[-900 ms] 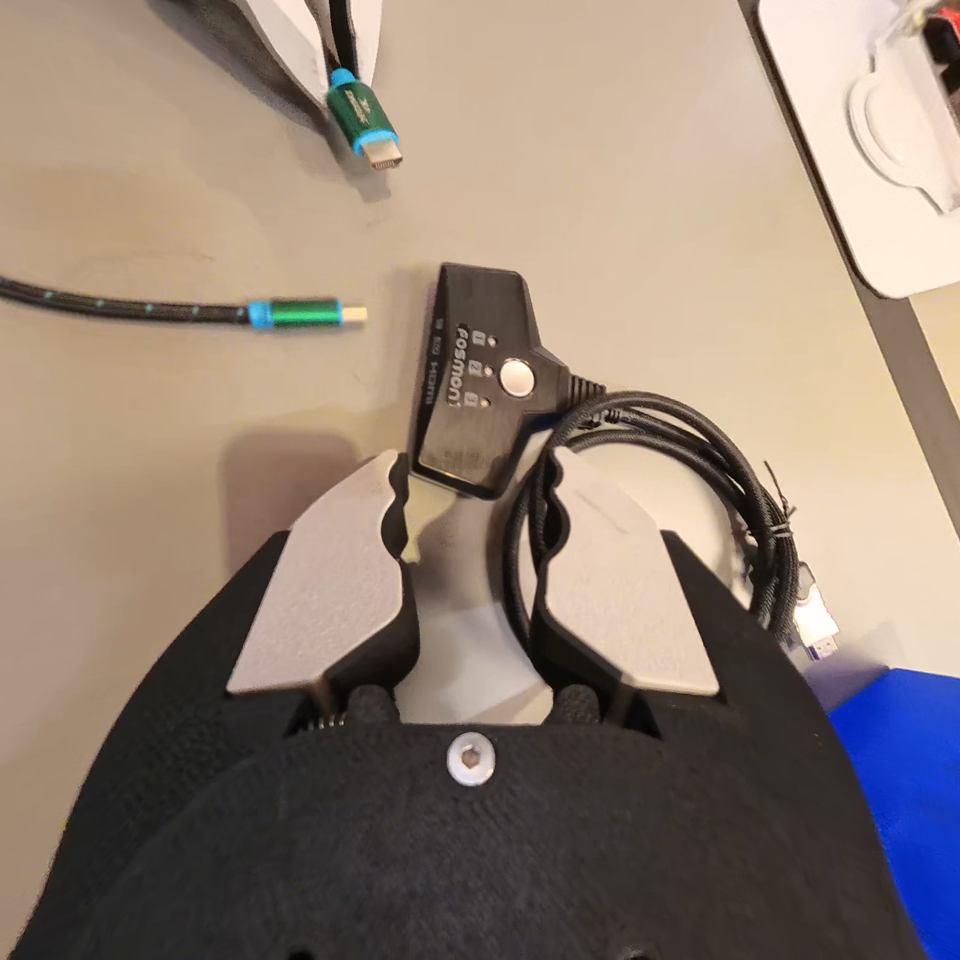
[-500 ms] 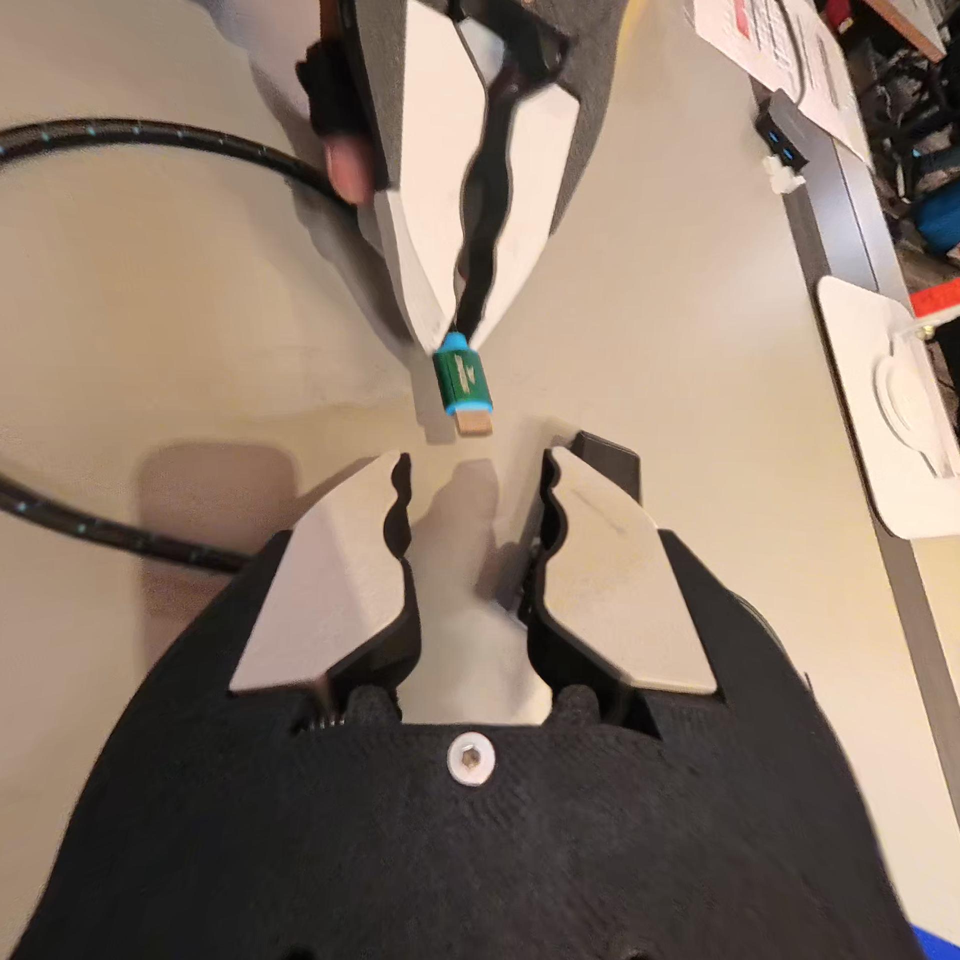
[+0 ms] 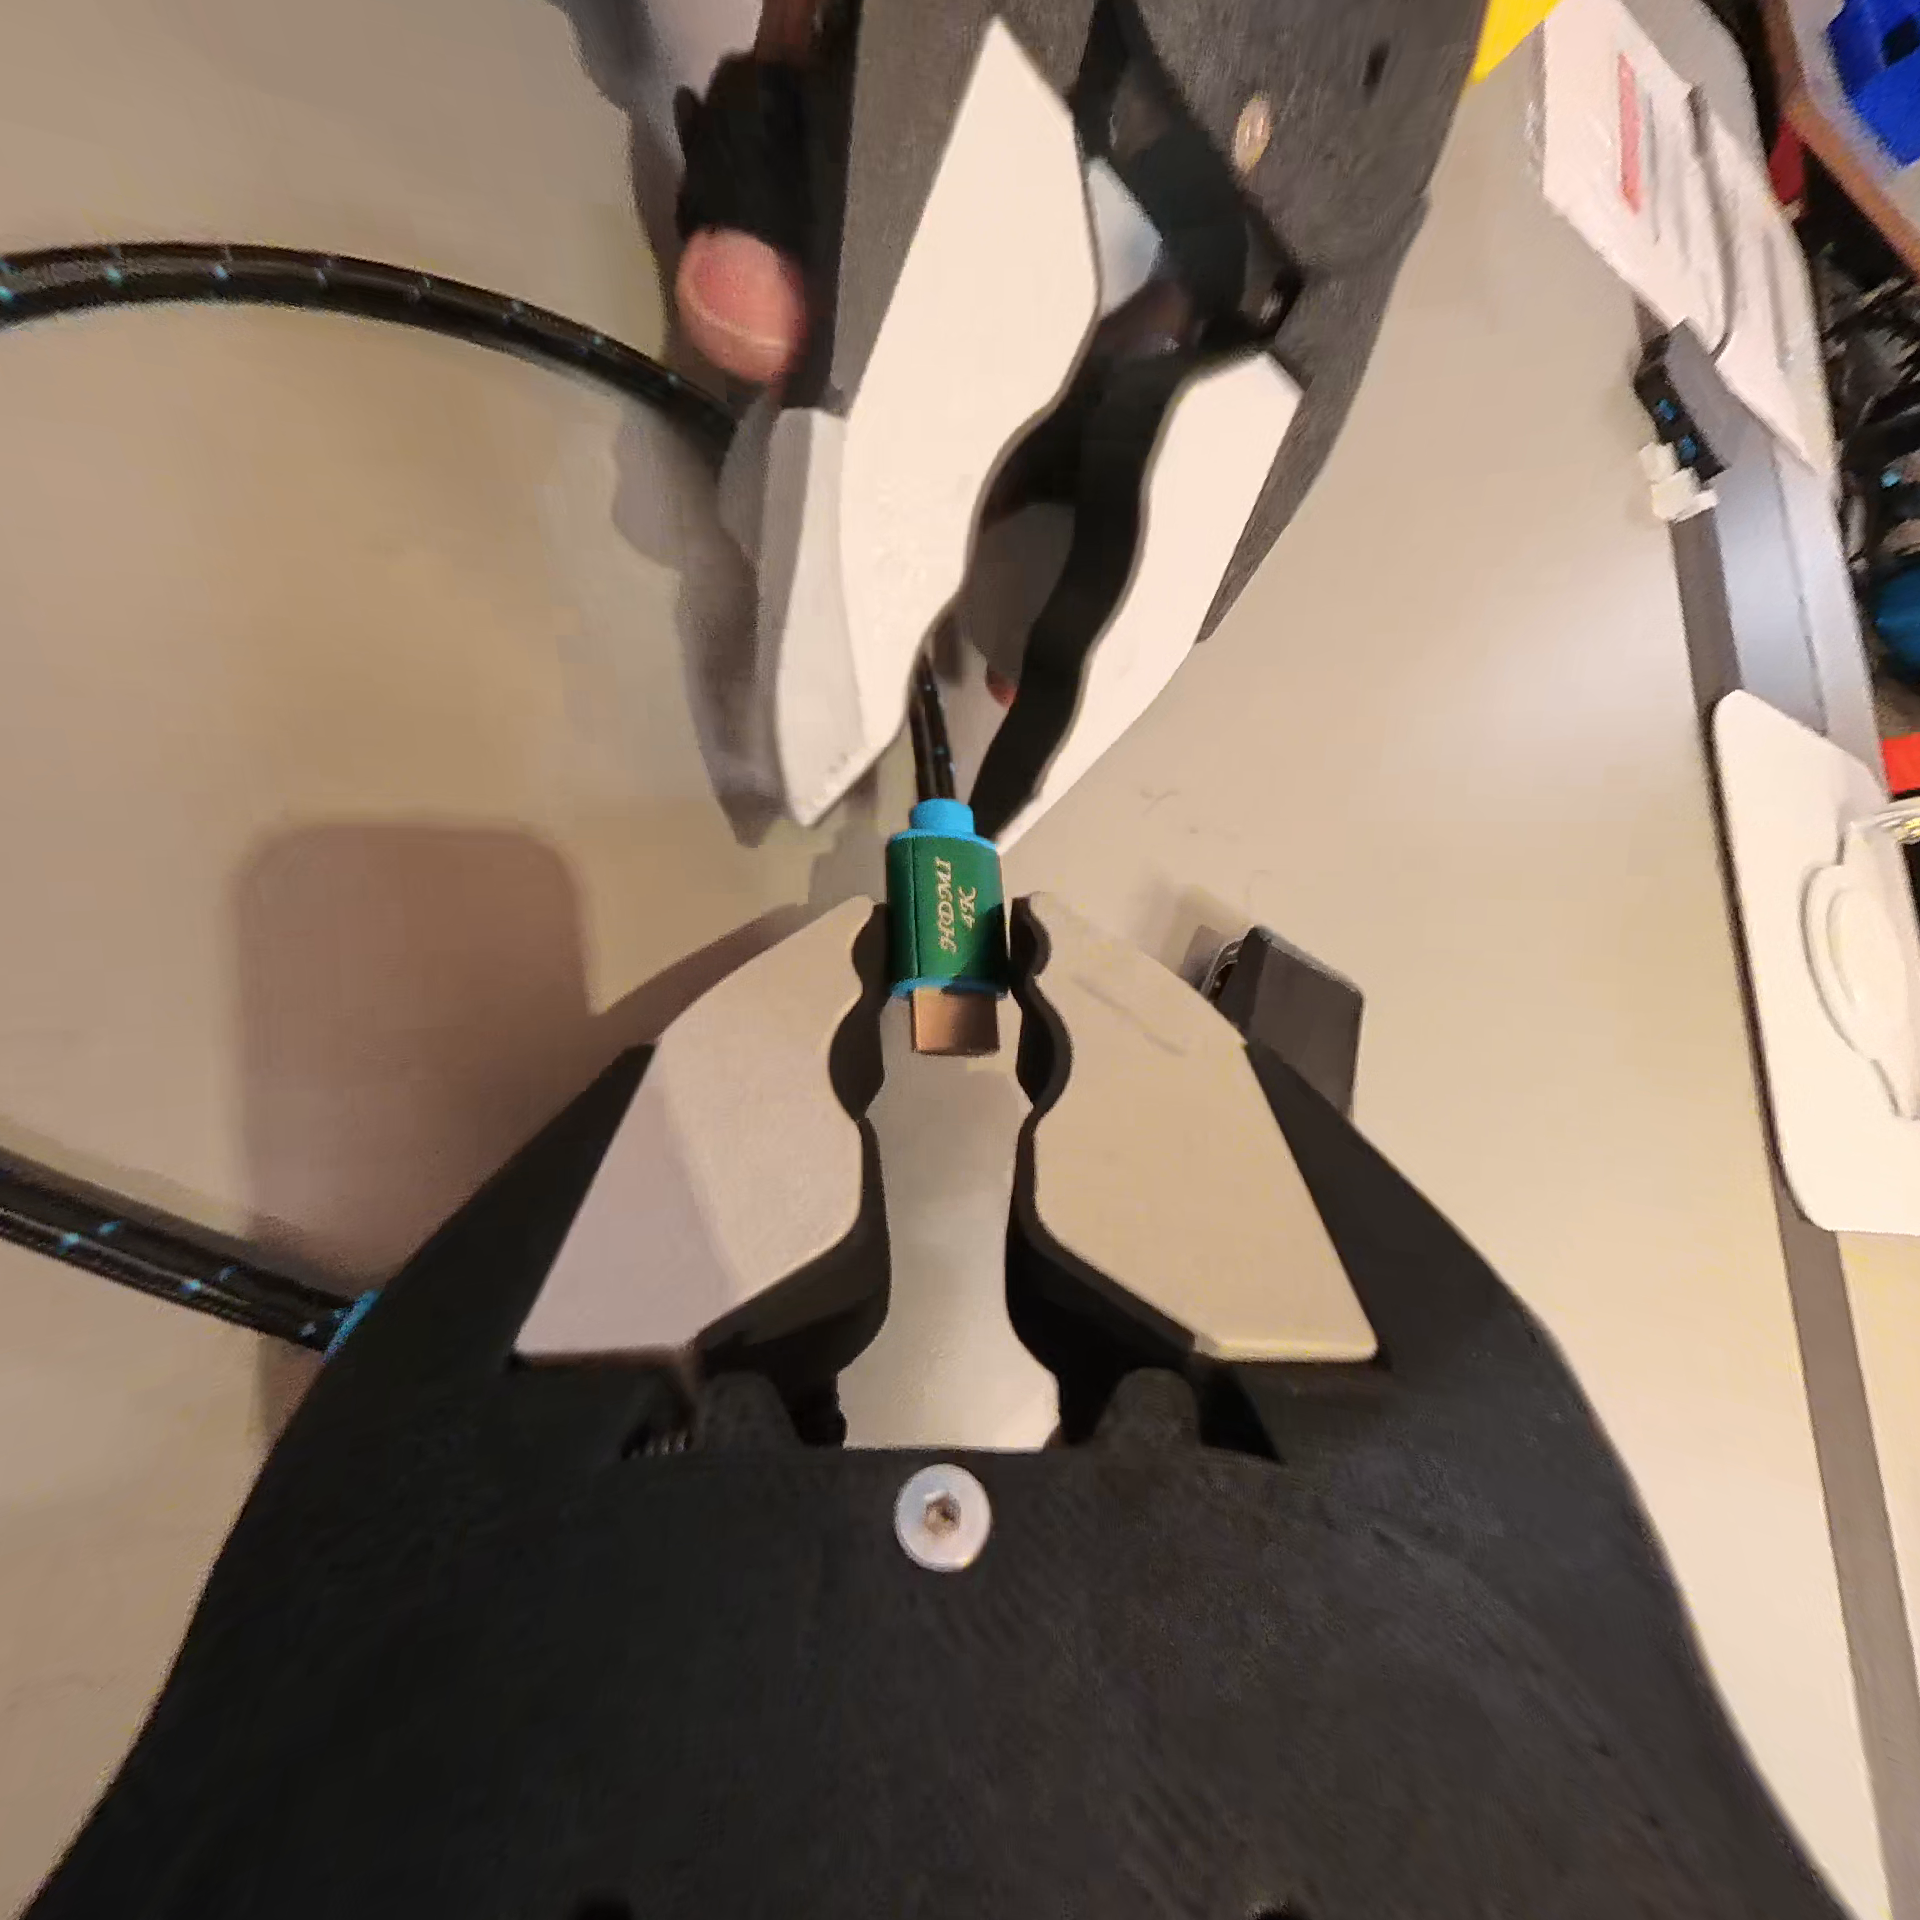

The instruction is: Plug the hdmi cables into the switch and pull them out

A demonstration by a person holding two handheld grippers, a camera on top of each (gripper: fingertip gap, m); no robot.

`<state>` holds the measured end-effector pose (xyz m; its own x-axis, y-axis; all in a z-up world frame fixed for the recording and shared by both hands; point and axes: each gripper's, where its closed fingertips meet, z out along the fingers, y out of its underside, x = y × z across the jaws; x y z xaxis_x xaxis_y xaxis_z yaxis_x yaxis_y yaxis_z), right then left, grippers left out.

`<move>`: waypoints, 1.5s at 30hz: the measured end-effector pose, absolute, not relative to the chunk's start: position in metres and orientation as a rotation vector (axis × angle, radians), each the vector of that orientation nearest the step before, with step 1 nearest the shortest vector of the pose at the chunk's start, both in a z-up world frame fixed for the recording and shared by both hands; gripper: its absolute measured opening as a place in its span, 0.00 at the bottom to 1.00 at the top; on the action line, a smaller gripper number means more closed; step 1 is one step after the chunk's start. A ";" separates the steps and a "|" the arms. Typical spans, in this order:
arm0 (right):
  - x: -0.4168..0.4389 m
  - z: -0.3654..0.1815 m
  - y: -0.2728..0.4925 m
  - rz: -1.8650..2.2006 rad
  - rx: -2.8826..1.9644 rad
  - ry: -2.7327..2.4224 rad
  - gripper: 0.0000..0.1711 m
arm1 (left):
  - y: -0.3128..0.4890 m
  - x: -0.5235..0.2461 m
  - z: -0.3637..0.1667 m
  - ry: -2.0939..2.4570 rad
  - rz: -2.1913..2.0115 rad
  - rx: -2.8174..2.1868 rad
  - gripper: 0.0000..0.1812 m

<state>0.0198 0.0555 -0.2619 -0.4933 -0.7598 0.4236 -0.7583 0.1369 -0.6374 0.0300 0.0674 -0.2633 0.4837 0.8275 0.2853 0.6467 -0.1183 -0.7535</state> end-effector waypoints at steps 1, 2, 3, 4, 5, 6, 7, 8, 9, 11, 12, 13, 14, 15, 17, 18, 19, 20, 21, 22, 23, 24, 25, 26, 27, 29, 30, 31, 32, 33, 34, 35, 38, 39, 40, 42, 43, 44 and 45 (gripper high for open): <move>0.021 -0.258 0.055 -1.363 -1.585 2.345 0.13 | 0.069 0.032 -0.264 -1.243 0.210 -1.821 0.21; 0.022 -0.255 0.055 -1.398 -1.589 2.322 0.13 | 0.071 0.034 -0.265 -1.244 0.166 -1.807 0.23; 0.023 -0.252 0.054 -1.425 -1.593 2.306 0.13 | 0.074 0.035 -0.265 -1.240 0.132 -1.796 0.23; 0.024 -0.250 0.054 -1.442 -1.601 2.294 0.13 | 0.076 0.034 -0.263 -1.231 0.116 -1.775 0.23; 0.025 -0.250 0.054 -1.449 -1.613 2.287 0.13 | 0.078 0.033 -0.258 -1.216 0.108 -1.739 0.18; 0.026 -0.251 0.054 -1.453 -1.626 2.283 0.13 | 0.079 0.032 -0.254 -1.211 0.100 -1.704 0.13; 0.026 -0.251 0.054 -1.460 -1.633 2.282 0.13 | 0.077 0.030 -0.254 -1.233 0.101 -1.686 0.08; 0.025 -0.251 0.053 -1.463 -1.629 2.289 0.13 | 0.076 0.030 -0.254 -1.238 0.090 -1.671 0.07; 0.023 -0.251 0.052 -1.456 -1.613 2.309 0.13 | 0.074 0.029 -0.254 -1.253 0.079 -1.653 0.07; 0.010 -0.253 0.049 -1.407 -1.563 2.412 0.18 | 0.071 0.028 -0.255 -1.280 0.076 -1.629 0.07; 0.000 -0.255 0.048 -1.363 -1.525 2.486 0.21 | 0.068 0.027 -0.255 -1.295 0.085 -1.621 0.07; -0.012 -0.257 0.048 -1.321 -1.474 2.559 0.22 | 0.064 0.026 -0.256 -1.313 0.097 -1.616 0.07; -0.023 -0.258 0.049 -1.290 -1.417 2.628 0.23 | 0.061 0.025 -0.257 -1.330 0.108 -1.613 0.07; -0.033 -0.259 0.050 -1.264 -1.358 2.684 0.24 | 0.058 0.025 -0.258 -1.348 0.119 -1.613 0.07; -0.047 -0.257 0.052 -1.238 -1.259 2.747 0.25 | 0.051 0.024 -0.261 -1.381 0.144 -1.620 0.07; -0.051 -0.255 0.052 -1.249 -1.231 2.754 0.26 | 0.049 0.024 -0.262 -1.393 0.156 -1.625 0.07; -0.054 -0.250 0.052 -1.271 -1.210 2.753 0.27 | 0.047 0.023 -0.263 -1.401 0.169 -1.628 0.07; -0.055 -0.245 0.050 -1.292 -1.194 2.747 0.27 | 0.045 0.023 -0.263 -1.407 0.183 -1.633 0.07; -0.057 -0.240 0.049 -1.304 -1.196 2.744 0.28 | 0.044 0.022 -0.264 -1.411 0.195 -1.639 0.07; -0.059 -0.236 0.047 -1.298 -1.219 2.751 0.29 | 0.042 0.022 -0.264 -1.415 0.204 -1.640 0.07; -0.062 -0.233 0.047 -1.260 -1.265 2.768 0.30 | 0.040 0.021 -0.264 -1.420 0.212 -1.638 0.07; -0.064 -0.232 0.048 -1.190 -1.334 2.786 0.32 | 0.038 0.021 -0.264 -1.422 0.219 -1.637 0.07; -0.065 -0.232 0.049 -1.096 -1.422 2.796 0.33 | 0.036 0.021 -0.264 -1.423 0.224 -1.636 0.07; -0.066 -0.231 0.051 -0.998 -1.520 2.793 0.34 | 0.034 0.022 -0.263 -1.424 0.229 -1.636 0.07; -0.065 -0.229 0.051 -0.906 -1.614 2.775 0.35 | 0.032 0.023 -0.263 -1.422 0.227 -1.638 0.07; -0.061 -0.227 0.050 -0.744 -1.762 2.692 0.35 | 0.032 0.026 -0.264 -1.407 0.195 -1.644 0.07; -0.060 -0.228 0.048 -0.666 -1.811 2.646 0.35 | 0.031 0.028 -0.265 -1.409 0.179 -1.645 0.07; -0.062 -0.231 0.045 -0.590 -1.854 2.611 0.37 | 0.031 0.029 -0.265 -1.412 0.170 -1.644 0.07; -0.065 -0.236 0.040 -0.526 -1.903 2.586 0.38 | 0.030 0.030 -0.266 -1.410 0.164 -1.645 0.06; -0.070 -0.243 0.035 -0.466 -1.954 2.561 0.40 | 0.030 0.031 -0.266 -1.408 0.162 -1.648 0.06; -0.074 -0.250 0.032 -0.401 -1.996 2.535 0.43 | 0.030 0.031 -0.266 -1.409 0.165 -1.649 0.06; -0.078 -0.258 0.030 -0.332 -2.027 2.513 0.46 | 0.029 0.031 -0.266 -1.412 0.169 -1.649 0.06; -0.090 -0.277 0.025 -0.148 -2.101 2.473 0.54 | 0.029 0.031 -0.266 -1.412 0.165 -1.647 0.06; -0.092 -0.282 0.023 -0.106 -2.119 2.460 0.57 | 0.029 0.031 -0.266 -1.412 0.164 -1.646 0.06; -0.093 -0.286 0.022 -0.076 -2.131 2.442 0.58 | 0.029 0.031 -0.266 -1.412 0.163 -1.644 0.06; -0.092 -0.292 0.021 -0.017 -2.146 2.396 0.60 | 0.029 0.031 -0.265 -1.412 0.163 -1.640 0.06; -0.091 -0.294 0.021 0.016 -2.150 2.375 0.60 | 0.029 0.031 -0.265 -1.413 0.162 -1.636 0.06; -0.091 -0.295 0.021 0.056 -2.151 2.362 0.59 | 0.028 0.031 -0.265 -1.414 0.162 -1.631 0.06; -0.091 -0.295 0.020 0.083 -2.149 2.357 0.58 | 0.027 0.031 -0.264 -1.416 0.162 -1.624 0.06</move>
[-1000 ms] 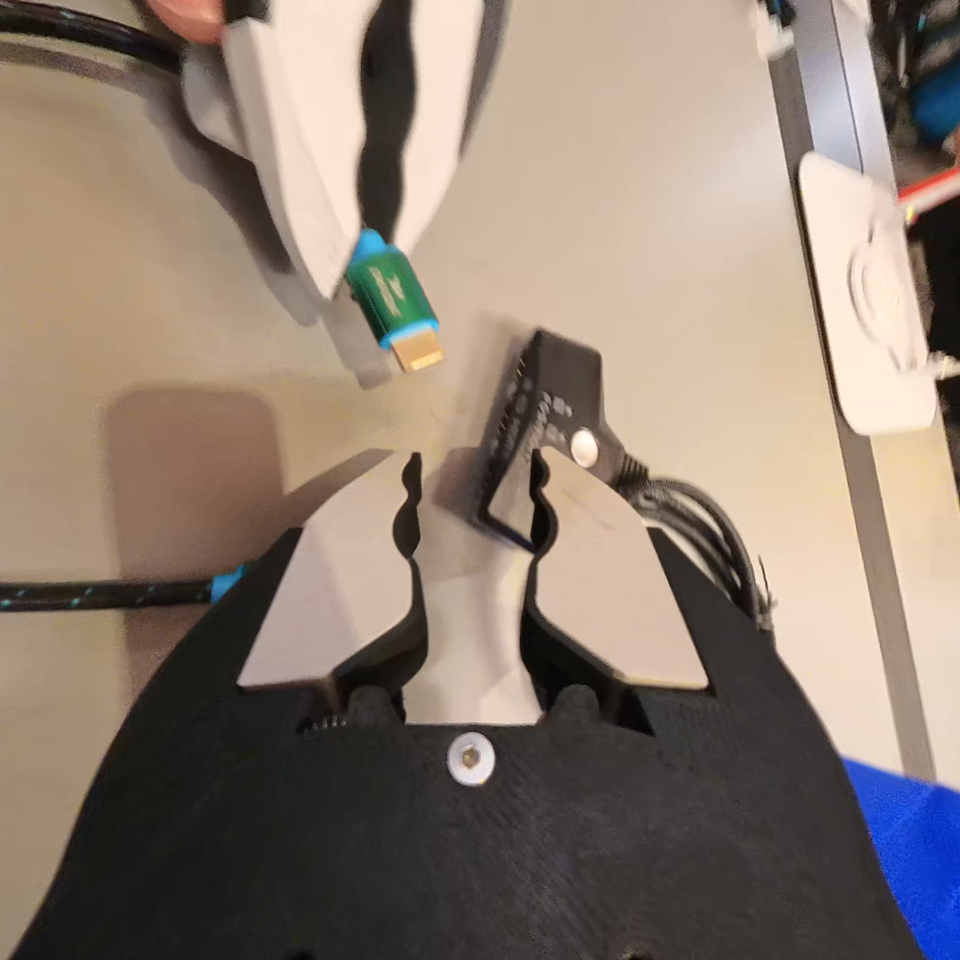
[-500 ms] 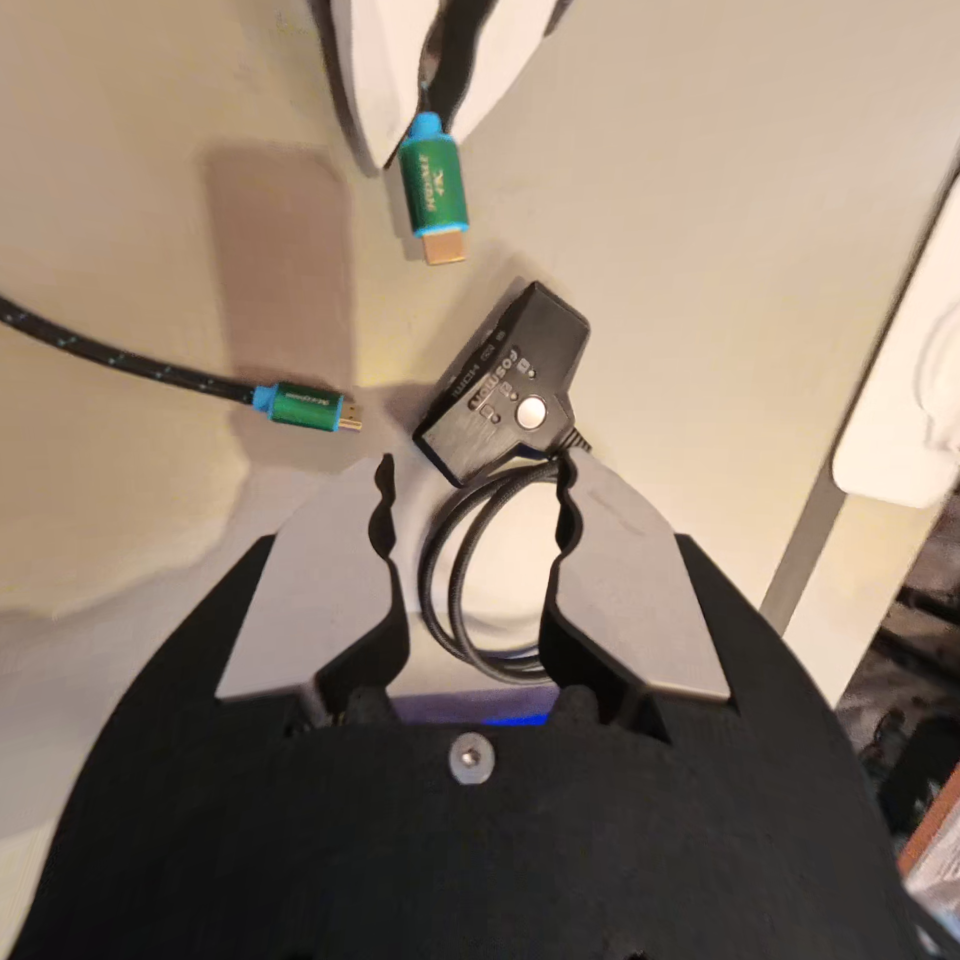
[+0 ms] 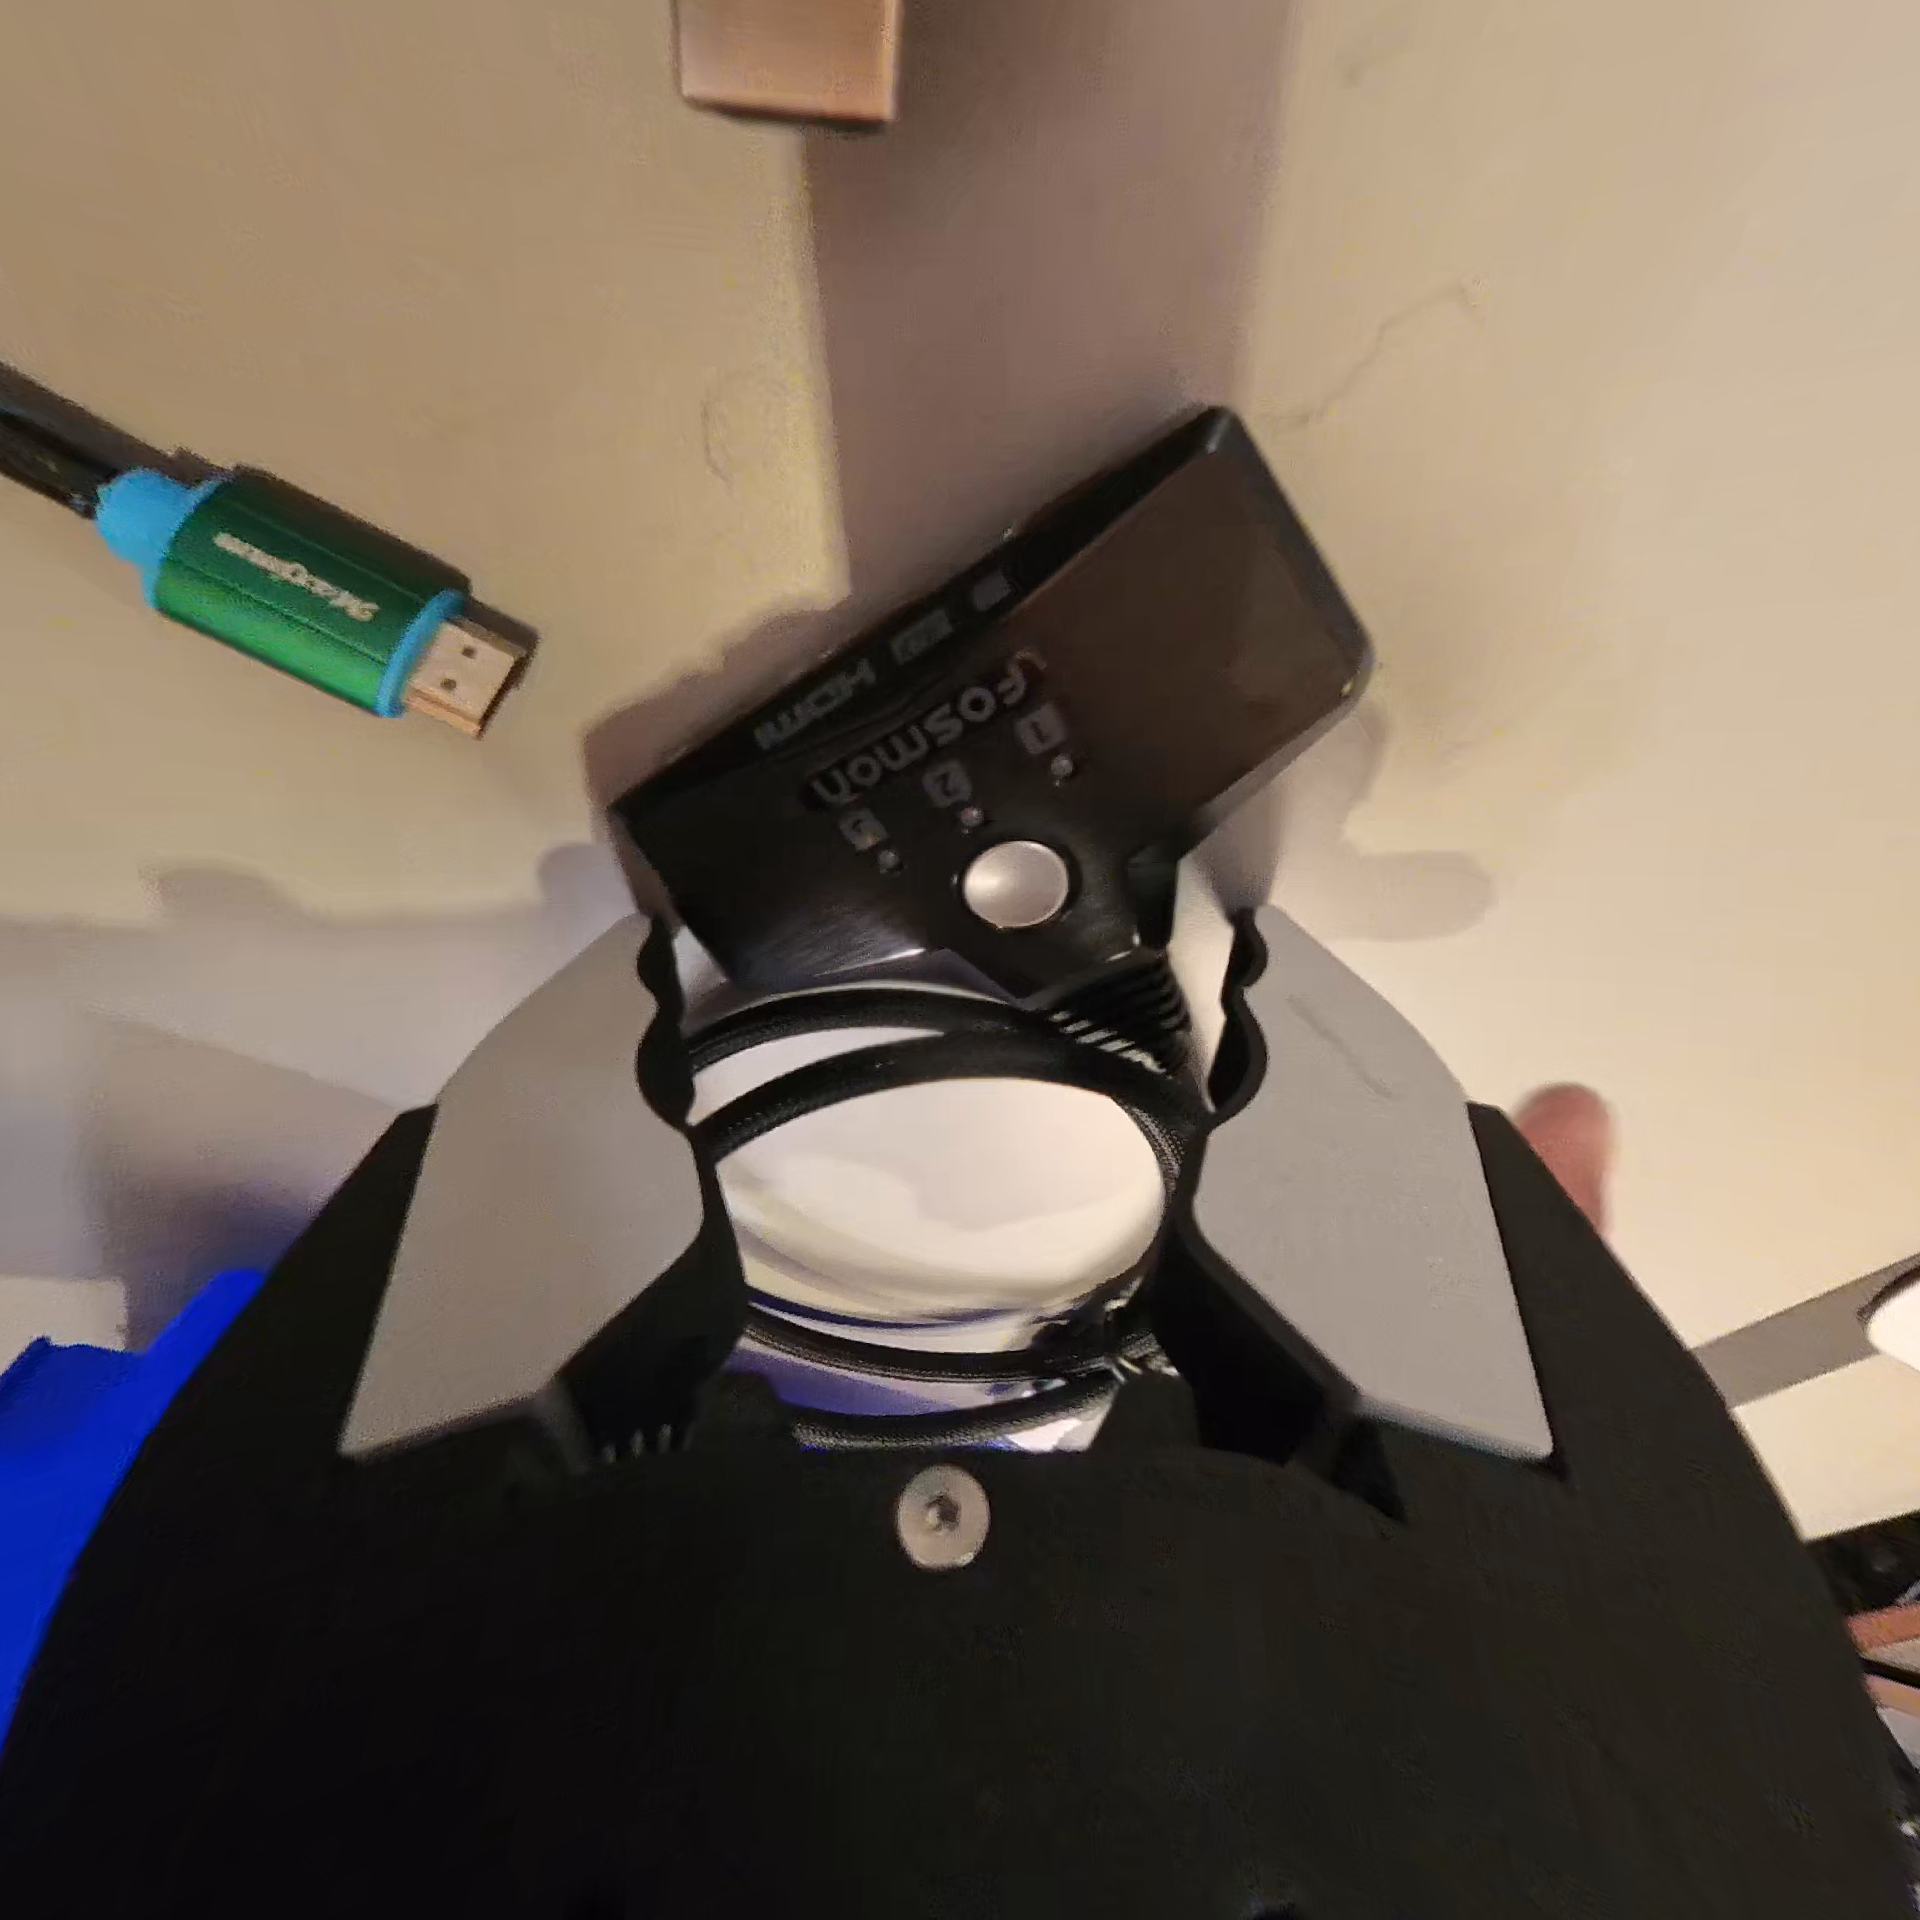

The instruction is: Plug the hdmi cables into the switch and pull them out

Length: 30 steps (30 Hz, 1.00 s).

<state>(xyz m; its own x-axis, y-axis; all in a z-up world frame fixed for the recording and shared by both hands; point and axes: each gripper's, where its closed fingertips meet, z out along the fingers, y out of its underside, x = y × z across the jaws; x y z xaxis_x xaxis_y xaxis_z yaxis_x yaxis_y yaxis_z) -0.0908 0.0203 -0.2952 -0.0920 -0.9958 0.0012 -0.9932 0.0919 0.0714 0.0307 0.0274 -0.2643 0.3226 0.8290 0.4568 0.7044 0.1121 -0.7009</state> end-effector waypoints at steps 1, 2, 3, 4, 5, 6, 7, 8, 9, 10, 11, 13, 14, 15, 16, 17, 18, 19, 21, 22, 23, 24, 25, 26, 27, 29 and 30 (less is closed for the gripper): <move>-0.091 -0.295 0.019 -0.094 2.081 -2.284 0.56 | 0.026 0.030 -0.264 -1.419 0.163 -1.616 0.06; -0.090 -0.294 0.017 -0.096 2.066 -2.295 0.53 | 0.025 0.030 -0.264 -1.424 0.167 -1.611 0.06; -0.089 -0.294 0.014 -0.094 2.043 -2.315 0.50 | 0.023 0.030 -0.264 -1.430 0.176 -1.609 0.06; -0.088 -0.293 0.013 -0.088 2.020 -2.342 0.49 | 0.021 0.030 -0.264 -1.437 0.186 -1.607 0.06; -0.087 -0.293 0.012 -0.077 1.997 -2.373 0.49 | 0.018 0.030 -0.264 -1.446 0.197 -1.604 0.06; -0.086 -0.293 0.011 -0.060 1.963 -2.415 0.48 | 0.015 0.030 -0.264 -1.455 0.204 -1.599 0.06; -0.084 -0.293 0.011 -0.032 1.911 -2.471 0.48 | 0.013 0.030 -0.264 -1.465 0.211 -1.592 0.06; -0.080 -0.292 0.008 0.025 1.856 -2.525 0.48 | 0.010 0.029 -0.265 -1.476 0.220 -1.588 0.06; -0.076 -0.291 0.005 0.114 1.810 -2.561 0.48 | 0.008 0.029 -0.265 -1.487 0.229 -1.585 0.06; -0.072 -0.289 0.001 0.216 1.762 -2.587 0.48 | 0.006 0.029 -0.266 -1.498 0.234 -1.581 0.06; -0.067 -0.287 -0.003 0.310 1.711 -2.609 0.48 | 0.005 0.029 -0.266 -1.506 0.237 -1.575 0.06; -0.060 -0.284 -0.008 0.469 1.614 -2.628 0.48 | 0.003 0.028 -0.266 -1.516 0.251 -1.575 0.06; -0.057 -0.282 -0.009 0.531 1.569 -2.626 0.48 | 0.002 0.028 -0.267 -1.523 0.268 -1.586 0.06; -0.054 -0.281 -0.010 0.582 1.528 -2.626 0.48 | 0.000 0.028 -0.269 -1.532 0.291 -1.607 0.06; -0.052 -0.280 -0.011 0.626 1.489 -2.629 0.48 | -0.001 0.028 -0.270 -1.535 0.312 -1.630 0.06; -0.050 -0.278 -0.011 0.664 1.452 -2.635 0.48 | -0.001 0.028 -0.270 -1.534 0.322 -1.645 0.06; -0.048 -0.277 -0.011 0.695 1.420 -2.641 0.48 | -0.001 0.029 -0.269 -1.532 0.329 -1.657 0.06; -0.047 -0.276 -0.012 0.725 1.393 -2.646 0.48 | -0.001 0.029 -0.268 -1.530 0.337 -1.670 0.06; -0.045 -0.277 -0.011 0.732 1.377 -2.652 0.48 | -0.002 0.031 -0.270 -1.537 0.359 -1.715 0.06; -0.046 -0.276 -0.011 0.723 1.374 -2.640 0.48 | -0.002 0.032 -0.271 -1.543 0.372 -1.746 0.06; -0.047 -0.275 -0.011 0.726 1.362 -2.636 0.48 | -0.003 0.034 -0.272 -1.548 0.385 -1.777 0.05; -0.046 -0.274 -0.012 0.738 1.356 -2.636 0.48 | -0.003 0.035 -0.272 -1.553 0.395 -1.798 0.05; -0.044 -0.273 -0.011 0.753 1.355 -2.634 0.48 | -0.004 0.037 -0.273 -1.559 0.399 -1.815 0.05; -0.042 -0.272 -0.011 0.762 1.353 -2.631 0.48 | -0.004 0.037 -0.272 -1.557 0.409 -1.831 0.05; -0.041 -0.272 -0.010 0.765 1.351 -2.627 0.48 | -0.003 0.037 -0.271 -1.552 0.421 -1.847 0.05; -0.038 -0.272 -0.007 0.757 1.342 -2.623 0.48 | -0.002 0.039 -0.271 -1.553 0.431 -1.881 0.05; -0.038 -0.273 -0.006 0.746 1.332 -2.617 0.48 | -0.002 0.039 -0.272 -1.550 0.442 -1.900 0.05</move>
<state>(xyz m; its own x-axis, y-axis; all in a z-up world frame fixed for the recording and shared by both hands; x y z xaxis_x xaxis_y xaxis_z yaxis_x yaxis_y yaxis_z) -0.0378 -0.0061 -0.2726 -0.6083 -0.7297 0.3124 -0.7847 0.4936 -0.3750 0.0392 -0.0015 -0.2718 0.2481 0.9595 0.1332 0.7448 -0.1009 -0.6596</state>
